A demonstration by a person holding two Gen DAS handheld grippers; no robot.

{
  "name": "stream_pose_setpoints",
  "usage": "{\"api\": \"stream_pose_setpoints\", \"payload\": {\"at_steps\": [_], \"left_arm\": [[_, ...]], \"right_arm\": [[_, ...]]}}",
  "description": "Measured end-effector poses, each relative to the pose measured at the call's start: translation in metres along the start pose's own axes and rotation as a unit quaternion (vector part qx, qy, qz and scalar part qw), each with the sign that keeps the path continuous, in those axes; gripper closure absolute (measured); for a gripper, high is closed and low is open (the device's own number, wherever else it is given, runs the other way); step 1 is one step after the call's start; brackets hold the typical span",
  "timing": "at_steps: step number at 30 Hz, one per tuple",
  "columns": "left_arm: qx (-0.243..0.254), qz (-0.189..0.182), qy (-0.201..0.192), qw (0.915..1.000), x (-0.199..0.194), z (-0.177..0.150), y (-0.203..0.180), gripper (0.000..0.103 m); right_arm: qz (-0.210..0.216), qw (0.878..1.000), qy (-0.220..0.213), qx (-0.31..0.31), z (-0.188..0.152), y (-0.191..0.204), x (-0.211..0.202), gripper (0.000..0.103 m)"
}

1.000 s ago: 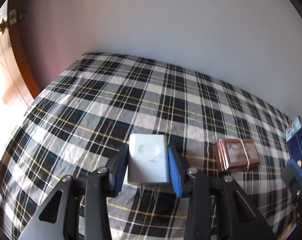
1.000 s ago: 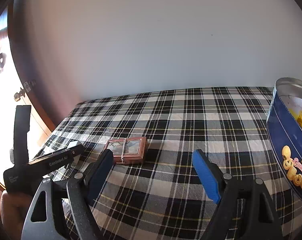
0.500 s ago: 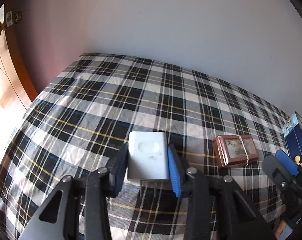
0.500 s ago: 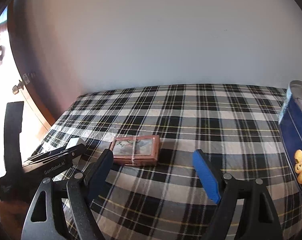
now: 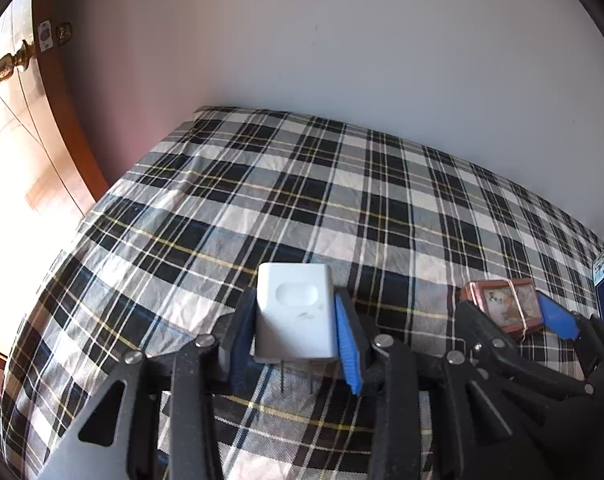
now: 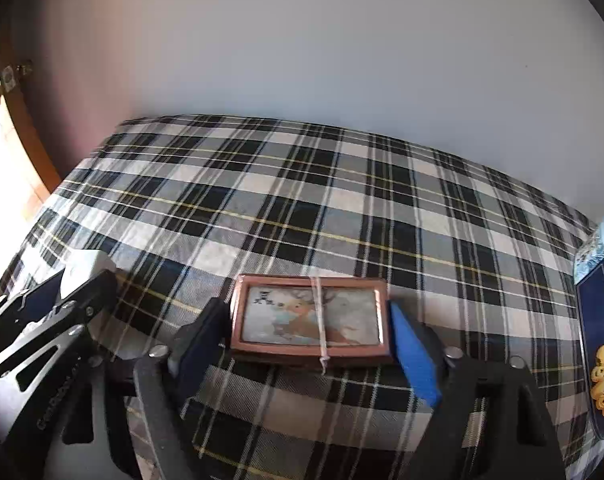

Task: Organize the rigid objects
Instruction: 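Grasp the white plug with the left tool while the right tool grasps the pink picture frame, then lift and carry the white plug and picture frame over the blue tin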

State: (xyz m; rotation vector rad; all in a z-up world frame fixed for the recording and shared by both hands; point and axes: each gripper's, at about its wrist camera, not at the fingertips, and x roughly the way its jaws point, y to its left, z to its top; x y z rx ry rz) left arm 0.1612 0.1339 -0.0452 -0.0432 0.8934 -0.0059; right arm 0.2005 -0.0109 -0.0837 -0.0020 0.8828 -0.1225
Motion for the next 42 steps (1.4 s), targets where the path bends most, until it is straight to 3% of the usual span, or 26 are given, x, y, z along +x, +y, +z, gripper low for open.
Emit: {"api": "stream_pose_setpoints", "payload": {"at_steps": [5, 7, 10, 15, 20, 29, 42], "left_arm": [[-0.007, 0.001, -0.006, 1.0, -0.003, -0.002, 0.0, 0.066], [-0.008, 0.0, -0.023, 0.9997, -0.008, -0.001, 0.001, 0.066], [-0.008, 0.001, -0.05, 0.9987, -0.017, -0.002, -0.003, 0.066], [-0.005, -0.015, -0.061, 0.998, -0.022, -0.003, -0.011, 0.066], [-0.011, -0.035, -0.063, 0.9973, -0.026, -0.008, -0.019, 0.066], [-0.021, -0.04, -0.096, 0.9943, -0.044, -0.021, -0.035, 0.066], [-0.005, -0.034, -0.113, 0.993, -0.062, -0.039, -0.063, 0.066]], "right_arm": [[0.027, 1.0, -0.007, 0.004, -0.005, -0.011, -0.008, 0.025], [0.064, 0.997, -0.025, 0.025, -0.01, -0.026, -0.018, 0.025], [0.069, 0.995, -0.065, 0.028, -0.018, -0.037, -0.038, 0.025], [0.046, 0.99, -0.131, 0.025, -0.037, -0.053, -0.077, 0.025], [0.019, 0.985, -0.17, 0.02, -0.048, -0.068, -0.099, 0.025], [0.004, 0.983, -0.178, 0.036, -0.063, -0.09, -0.113, 0.025], [-0.007, 0.982, -0.189, 0.022, -0.08, -0.112, -0.126, 0.025]]}}
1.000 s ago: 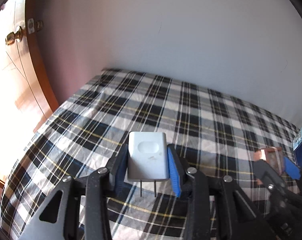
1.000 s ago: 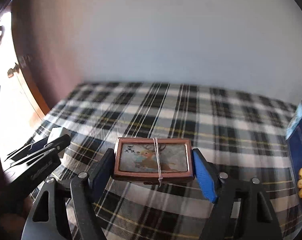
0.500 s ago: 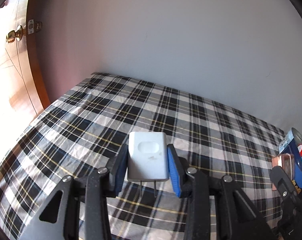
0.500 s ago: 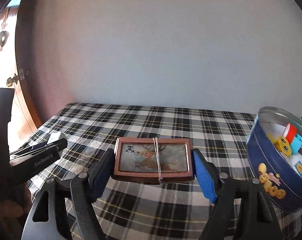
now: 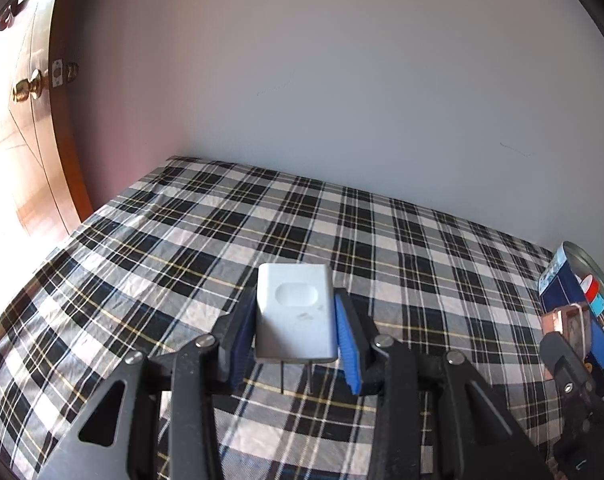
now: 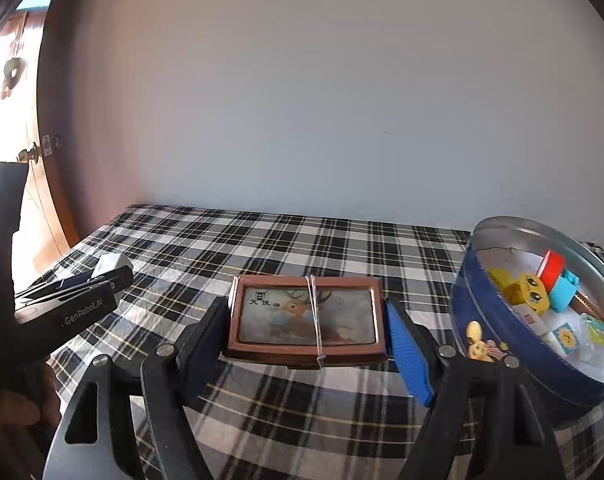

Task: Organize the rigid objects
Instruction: 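Lift and carry the white plug and picture frame over the blue tin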

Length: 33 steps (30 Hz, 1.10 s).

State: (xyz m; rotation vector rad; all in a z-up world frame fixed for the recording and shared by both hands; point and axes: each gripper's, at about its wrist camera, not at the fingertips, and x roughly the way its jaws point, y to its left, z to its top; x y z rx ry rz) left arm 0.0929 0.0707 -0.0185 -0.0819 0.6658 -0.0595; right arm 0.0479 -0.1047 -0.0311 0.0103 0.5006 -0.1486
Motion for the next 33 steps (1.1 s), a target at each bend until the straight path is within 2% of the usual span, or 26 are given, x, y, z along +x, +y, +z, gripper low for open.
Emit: {"api": "stream_pose_setpoints", "payload": {"at_steps": [3, 14, 24, 33], "left_arm": [[0.005, 0.009, -0.01, 0.9999, -0.005, -0.002, -0.006, 0.066], [0.021, -0.009, -0.013, 0.9996, -0.015, -0.015, -0.049, 0.066], [0.042, -0.037, -0.013, 0.9984, -0.024, -0.026, -0.095, 0.066], [0.057, -0.047, -0.013, 0.9972, -0.026, -0.031, -0.127, 0.066]], "right_arm": [[-0.003, 1.0, -0.004, -0.002, -0.003, -0.009, -0.006, 0.025], [-0.019, 0.999, -0.025, -0.014, -0.01, -0.04, -0.025, 0.025], [-0.036, 0.999, -0.038, -0.006, -0.015, -0.075, -0.041, 0.025], [-0.05, 0.997, -0.052, 0.012, -0.016, -0.108, -0.054, 0.025]]}}
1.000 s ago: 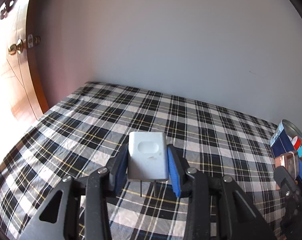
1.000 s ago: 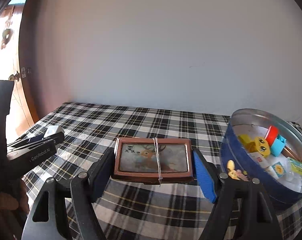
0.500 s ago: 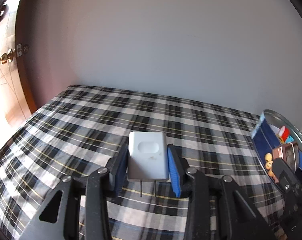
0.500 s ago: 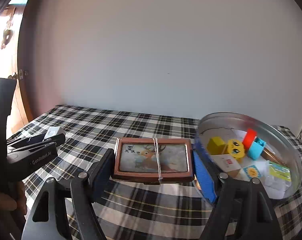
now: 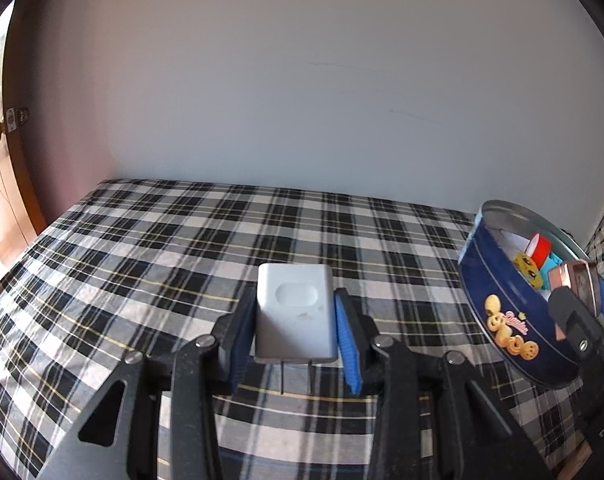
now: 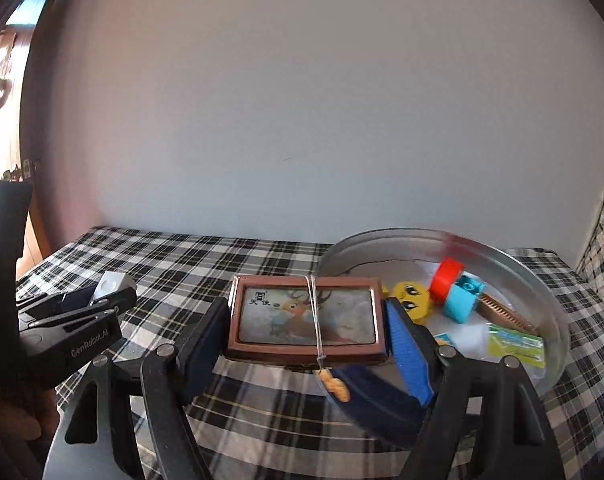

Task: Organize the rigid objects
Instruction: 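Lift and carry the white plug and picture frame over the blue tin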

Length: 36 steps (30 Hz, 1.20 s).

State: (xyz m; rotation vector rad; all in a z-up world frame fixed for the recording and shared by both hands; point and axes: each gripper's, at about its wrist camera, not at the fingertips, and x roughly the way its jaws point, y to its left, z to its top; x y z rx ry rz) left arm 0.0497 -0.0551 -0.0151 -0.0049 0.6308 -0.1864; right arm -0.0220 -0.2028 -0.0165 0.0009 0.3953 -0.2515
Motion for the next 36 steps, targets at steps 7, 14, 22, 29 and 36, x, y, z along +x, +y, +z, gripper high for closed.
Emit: {"api": "stream_pose_setpoints", "payload": {"at_steps": [7, 14, 22, 29, 36], "left_arm": [[0.012, -0.014, -0.001, 0.9998, 0.0, -0.001, -0.027, 0.066], [0.023, -0.026, -0.002, 0.9994, 0.0, -0.003, -0.051, 0.066], [0.03, -0.034, -0.005, 0.999, -0.002, -0.003, -0.07, 0.066], [0.034, -0.042, -0.013, 0.9984, -0.006, -0.002, -0.087, 0.066], [0.039, -0.051, -0.017, 0.9978, -0.009, 0.0, -0.101, 0.066]], "right_arm": [[-0.009, 1.0, -0.006, 0.009, 0.001, -0.018, -0.002, 0.025], [-0.021, 1.0, -0.021, 0.009, 0.002, -0.028, -0.007, 0.025], [-0.037, 0.999, -0.039, 0.004, 0.003, -0.042, -0.015, 0.025], [-0.043, 0.998, -0.045, 0.011, 0.005, -0.057, -0.018, 0.025], [-0.051, 0.997, -0.052, 0.012, 0.005, -0.069, -0.021, 0.025]]}}
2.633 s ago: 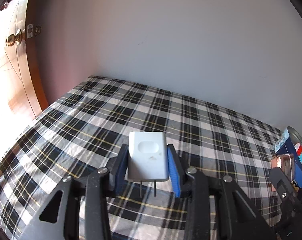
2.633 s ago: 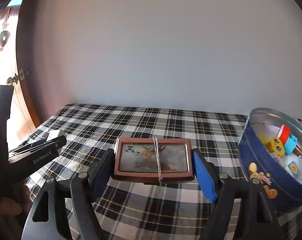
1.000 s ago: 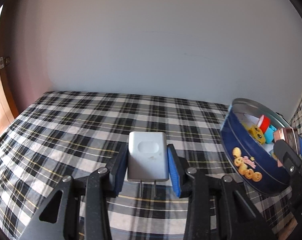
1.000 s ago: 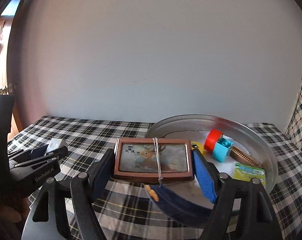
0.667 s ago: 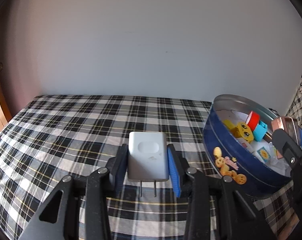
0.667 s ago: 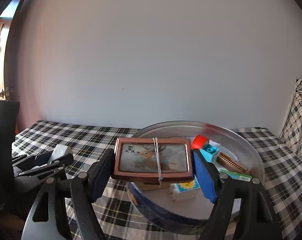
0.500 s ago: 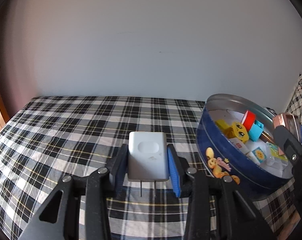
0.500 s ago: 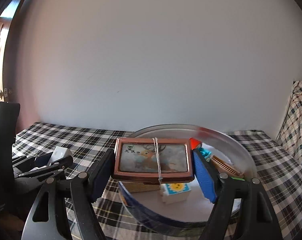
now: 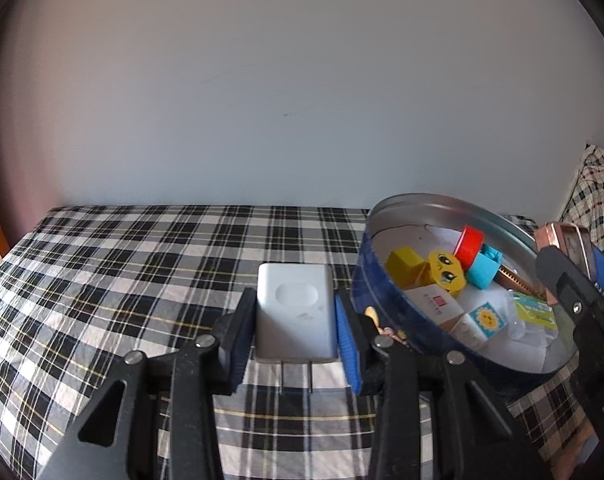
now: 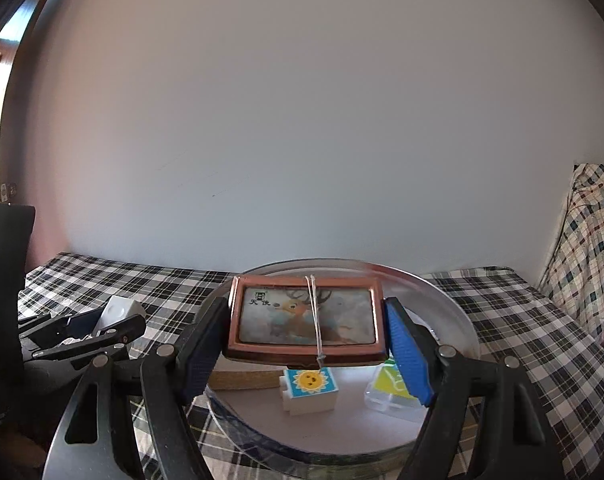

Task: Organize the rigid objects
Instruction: 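Lift and carry the white plug and picture frame over the blue tin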

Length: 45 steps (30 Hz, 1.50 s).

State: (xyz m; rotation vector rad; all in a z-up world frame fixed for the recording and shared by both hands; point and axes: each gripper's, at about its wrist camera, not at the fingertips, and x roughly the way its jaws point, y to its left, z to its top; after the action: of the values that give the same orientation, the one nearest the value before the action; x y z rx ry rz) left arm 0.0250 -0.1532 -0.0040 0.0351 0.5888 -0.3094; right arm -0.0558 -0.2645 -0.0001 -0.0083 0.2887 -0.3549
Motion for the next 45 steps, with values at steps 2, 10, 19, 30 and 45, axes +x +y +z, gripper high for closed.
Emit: {"api": "stream_pose_setpoints", "payload": {"at_steps": [2, 10, 19, 30, 45], "left_arm": [[0.001, -0.003, -0.001, 1.0, -0.001, 0.001, -0.004, 0.066], [0.01, -0.014, -0.009, 0.9998, -0.004, 0.005, -0.022, 0.066], [0.019, -0.028, -0.016, 0.9993, -0.006, 0.011, -0.043, 0.066], [0.036, -0.053, -0.023, 0.9977, 0.0, 0.025, -0.079, 0.066], [0.053, -0.078, -0.017, 0.9954, 0.019, 0.033, -0.124, 0.066]], "right_arm": [[-0.004, 1.0, -0.001, 0.003, 0.0, -0.004, 0.0, 0.025], [-0.021, 1.0, -0.002, 0.018, 0.003, -0.024, 0.001, 0.025], [-0.034, 0.999, -0.005, 0.028, 0.004, -0.042, -0.002, 0.025], [-0.073, 0.996, -0.006, 0.046, 0.007, -0.078, 0.002, 0.025], [-0.13, 0.991, -0.014, 0.04, 0.013, -0.114, 0.018, 0.025]]}}
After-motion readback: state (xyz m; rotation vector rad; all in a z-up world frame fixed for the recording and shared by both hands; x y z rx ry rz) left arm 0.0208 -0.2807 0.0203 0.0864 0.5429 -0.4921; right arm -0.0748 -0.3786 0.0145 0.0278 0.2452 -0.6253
